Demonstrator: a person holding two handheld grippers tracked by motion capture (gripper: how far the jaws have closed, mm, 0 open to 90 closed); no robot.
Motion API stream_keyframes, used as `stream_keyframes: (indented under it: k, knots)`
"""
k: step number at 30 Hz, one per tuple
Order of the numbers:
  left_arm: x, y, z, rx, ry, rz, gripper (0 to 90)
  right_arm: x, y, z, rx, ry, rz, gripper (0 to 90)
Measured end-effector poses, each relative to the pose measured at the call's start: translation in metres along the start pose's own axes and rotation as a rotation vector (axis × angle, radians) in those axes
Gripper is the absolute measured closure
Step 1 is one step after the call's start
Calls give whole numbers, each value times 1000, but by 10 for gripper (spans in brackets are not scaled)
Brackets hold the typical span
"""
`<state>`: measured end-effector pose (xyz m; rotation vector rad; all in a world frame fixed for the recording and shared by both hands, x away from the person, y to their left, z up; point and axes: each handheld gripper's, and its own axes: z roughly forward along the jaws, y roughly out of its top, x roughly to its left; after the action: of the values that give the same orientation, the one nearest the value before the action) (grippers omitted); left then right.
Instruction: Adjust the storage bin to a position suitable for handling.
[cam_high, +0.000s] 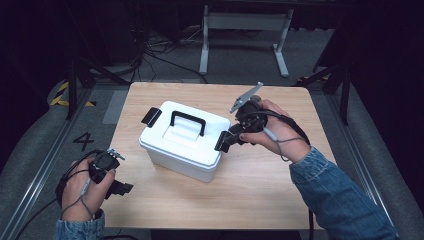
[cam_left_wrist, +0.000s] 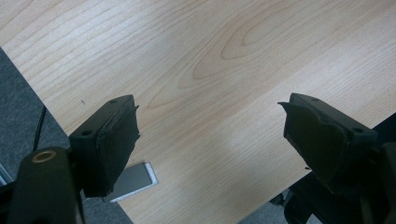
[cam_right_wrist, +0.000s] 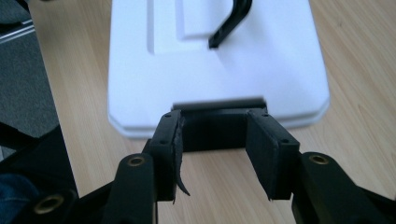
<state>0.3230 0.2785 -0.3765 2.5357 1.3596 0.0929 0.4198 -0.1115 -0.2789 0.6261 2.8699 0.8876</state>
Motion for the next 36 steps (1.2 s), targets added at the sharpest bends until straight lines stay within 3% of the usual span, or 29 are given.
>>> stream_keyframes:
  k: [4, 7, 9, 11, 16, 26, 28, 33, 34, 36]
  knots:
    - [2, 1, -1, -4, 9, 15, 187, 0, 21, 9, -11, 7, -9, 567]
    - [1, 1, 0, -3, -4, -6, 187, -2, 34, 15, -15, 30, 11, 568]
    - [2, 3, 0, -2, 6, 12, 187, -6, 44, 22, -19, 39, 23, 573]
    - [2, 4, 0, -3, -4, -5, 187, -10, 52, 27, -18, 41, 35, 575]
    - [2, 11, 3, -1, -5, 9, 187, -21, 72, 40, -10, 40, 45, 575]
    - [4, 17, 5, -1, -13, 11, 187, -33, 95, 69, 29, 99, 90, 592]
    - [4, 19, 6, 1, -17, 9, 186, -33, 98, 76, 45, 98, 86, 617]
    - [7, 22, 5, -6, -12, 29, 186, -28, 105, 87, 96, 105, 62, 810]
    - [6, 21, 6, -9, -20, 13, 186, -27, 107, 88, 107, 100, 51, 818]
    - [8, 22, 4, -11, -9, 27, 187, -24, 109, 89, 117, 99, 26, 831]
